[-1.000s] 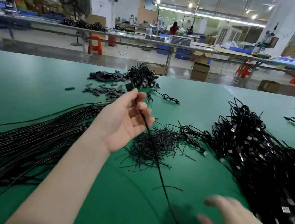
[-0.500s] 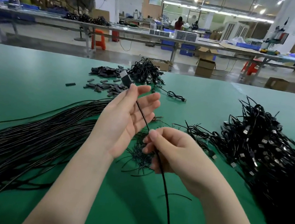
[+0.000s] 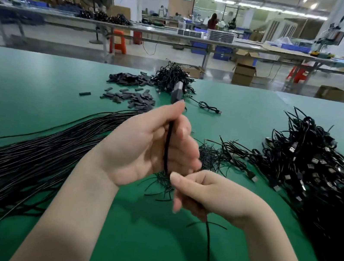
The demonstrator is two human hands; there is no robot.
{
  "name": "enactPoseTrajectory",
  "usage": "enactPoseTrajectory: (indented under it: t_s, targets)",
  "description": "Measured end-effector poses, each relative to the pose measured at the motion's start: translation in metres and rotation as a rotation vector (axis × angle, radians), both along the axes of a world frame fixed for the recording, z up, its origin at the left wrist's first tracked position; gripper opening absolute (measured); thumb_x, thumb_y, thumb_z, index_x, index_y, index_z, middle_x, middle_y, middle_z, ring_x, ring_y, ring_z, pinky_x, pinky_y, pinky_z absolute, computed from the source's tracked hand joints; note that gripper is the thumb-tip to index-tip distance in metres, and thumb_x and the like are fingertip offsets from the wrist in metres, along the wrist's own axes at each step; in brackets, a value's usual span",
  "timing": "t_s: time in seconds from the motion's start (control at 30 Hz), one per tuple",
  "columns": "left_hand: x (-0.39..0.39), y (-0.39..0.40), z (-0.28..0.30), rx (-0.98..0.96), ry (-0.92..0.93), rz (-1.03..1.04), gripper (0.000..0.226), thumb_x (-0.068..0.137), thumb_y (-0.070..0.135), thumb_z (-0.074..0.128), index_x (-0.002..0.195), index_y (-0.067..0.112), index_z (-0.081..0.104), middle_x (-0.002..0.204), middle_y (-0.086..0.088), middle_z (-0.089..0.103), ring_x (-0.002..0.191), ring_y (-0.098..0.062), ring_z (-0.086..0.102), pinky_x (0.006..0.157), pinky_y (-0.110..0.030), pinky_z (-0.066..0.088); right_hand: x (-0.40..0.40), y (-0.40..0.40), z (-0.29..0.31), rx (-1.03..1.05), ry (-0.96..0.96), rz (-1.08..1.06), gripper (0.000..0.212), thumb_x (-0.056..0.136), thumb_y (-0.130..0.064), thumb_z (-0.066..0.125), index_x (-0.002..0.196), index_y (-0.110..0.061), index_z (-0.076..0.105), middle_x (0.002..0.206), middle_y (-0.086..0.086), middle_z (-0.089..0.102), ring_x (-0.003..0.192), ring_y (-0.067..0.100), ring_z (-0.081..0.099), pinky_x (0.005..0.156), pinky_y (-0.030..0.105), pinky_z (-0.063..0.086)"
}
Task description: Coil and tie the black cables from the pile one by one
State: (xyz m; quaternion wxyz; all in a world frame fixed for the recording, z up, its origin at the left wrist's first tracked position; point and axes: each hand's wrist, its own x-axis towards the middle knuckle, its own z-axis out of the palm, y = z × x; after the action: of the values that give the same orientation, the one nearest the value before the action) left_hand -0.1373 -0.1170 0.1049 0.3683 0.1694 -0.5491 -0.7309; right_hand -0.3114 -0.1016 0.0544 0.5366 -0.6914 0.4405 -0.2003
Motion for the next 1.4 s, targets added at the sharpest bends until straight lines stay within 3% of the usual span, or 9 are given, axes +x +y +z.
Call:
enactPoseTrajectory:
  t_s: [0.1, 0.27, 0.43, 0.67, 0.83, 0.97, 1.07, 1.23, 1.4]
  targets:
    - [0.002, 0.005, -0.001, -0.118, -0.238, -0.210, 0.051, 0.098, 0.046, 0.039, 0.070, 0.018, 0.072, 0.067, -0.008, 0.072, 0.064, -0.022, 0.071, 0.065, -0.027, 0.055, -0.016, 0.000, 0.005, -0.125, 0.210, -0.200, 0.060, 0.058, -0.075, 0.062, 0.056, -0.017, 0.046, 0.054, 0.000, 0.033, 0.050, 0.014, 0.030, 0.046, 0.024, 0.027]
    - [-0.009, -0.001, -0.014, -0.241, -0.685, -0.055, 0.056, 0.095, 0.058, 0.036, 0.108, 0.017, 0.072, 0.102, -0.003, 0.075, 0.098, -0.016, 0.071, 0.092, -0.029, 0.053, -0.032, 0.006, 0.027, -0.160, -0.142, -0.435, 0.044, 0.083, -0.059, 0.058, 0.061, -0.021, 0.058, 0.050, -0.008, 0.032, 0.042, 0.010, 0.023, 0.042, 0.020, 0.022]
    - [-0.014, -0.006, -0.009, -0.072, -0.236, 0.290, 0.054, 0.089, 0.051, 0.034, 0.121, 0.018, 0.062, 0.113, 0.005, 0.072, 0.109, -0.009, 0.066, 0.105, -0.037, 0.040, -0.015, 0.024, 0.043, -0.129, -0.474, -0.097, 0.027, 0.097, -0.035, 0.045, 0.097, -0.023, 0.069, 0.056, -0.007, 0.036, 0.045, 0.009, 0.026, 0.045, 0.018, 0.029]
    - [-0.001, 0.005, 0.008, -0.016, 0.156, 0.102, 0.053, 0.094, 0.046, 0.034, 0.096, 0.015, 0.078, 0.098, -0.004, 0.076, 0.092, -0.015, 0.072, 0.077, -0.026, 0.058, -0.006, 0.003, -0.001, 0.125, -0.223, 0.097, 0.035, 0.093, -0.052, 0.049, 0.086, -0.026, 0.072, 0.057, -0.005, 0.030, 0.049, 0.011, 0.026, 0.048, 0.021, 0.024]
    - [0.005, 0.010, 0.008, -0.198, -0.402, 0.016, 0.057, 0.094, 0.048, 0.035, 0.060, 0.019, 0.070, 0.052, -0.002, 0.063, 0.044, -0.016, 0.060, 0.049, -0.022, 0.049, -0.033, -0.008, -0.008, -0.171, 0.093, -0.471, 0.053, 0.071, -0.067, 0.066, 0.066, -0.017, 0.049, 0.054, -0.003, 0.031, 0.047, 0.012, 0.024, 0.043, 0.021, 0.021]
    - [-0.008, 0.001, -0.008, -0.233, -0.826, 0.063, 0.055, 0.104, 0.048, 0.025, 0.095, 0.020, 0.071, 0.079, -0.002, 0.076, 0.066, -0.014, 0.071, 0.066, -0.020, 0.052, -0.038, -0.002, 0.018, -0.190, -0.304, -0.575, 0.040, 0.090, -0.052, 0.057, 0.062, -0.023, 0.058, 0.052, -0.008, 0.031, 0.045, 0.011, 0.022, 0.041, 0.019, 0.021]
    - [-0.018, -0.006, -0.014, -0.071, -0.542, 0.300, 0.045, 0.105, 0.043, 0.027, 0.114, 0.019, 0.064, 0.098, 0.003, 0.076, 0.093, -0.009, 0.072, 0.090, -0.027, 0.053, -0.024, 0.012, 0.036, -0.174, -0.549, -0.261, 0.032, 0.096, -0.041, 0.046, 0.084, -0.026, 0.072, 0.053, -0.010, 0.035, 0.044, 0.008, 0.027, 0.043, 0.017, 0.027]
    - [-0.012, -0.004, 0.001, 0.212, 0.204, 0.196, 0.057, 0.103, 0.041, 0.027, 0.106, 0.007, 0.072, 0.103, -0.009, 0.074, 0.091, -0.017, 0.072, 0.079, -0.027, 0.058, -0.004, 0.008, 0.010, 0.022, -0.356, 0.072, 0.031, 0.095, -0.044, 0.048, 0.086, -0.024, 0.071, 0.055, -0.009, 0.034, 0.047, 0.008, 0.025, 0.046, 0.017, 0.027]
    - [-0.002, 0.005, 0.006, 0.049, -0.016, 0.082, 0.047, 0.096, 0.043, 0.041, 0.061, 0.021, 0.063, 0.047, 0.008, 0.047, 0.039, -0.007, 0.043, 0.047, -0.019, 0.038, -0.016, -0.007, -0.010, -0.019, -0.096, -0.351, 0.053, 0.068, -0.069, 0.064, 0.056, -0.025, 0.038, 0.054, -0.004, 0.025, 0.048, 0.013, 0.018, 0.046, 0.024, 0.016]
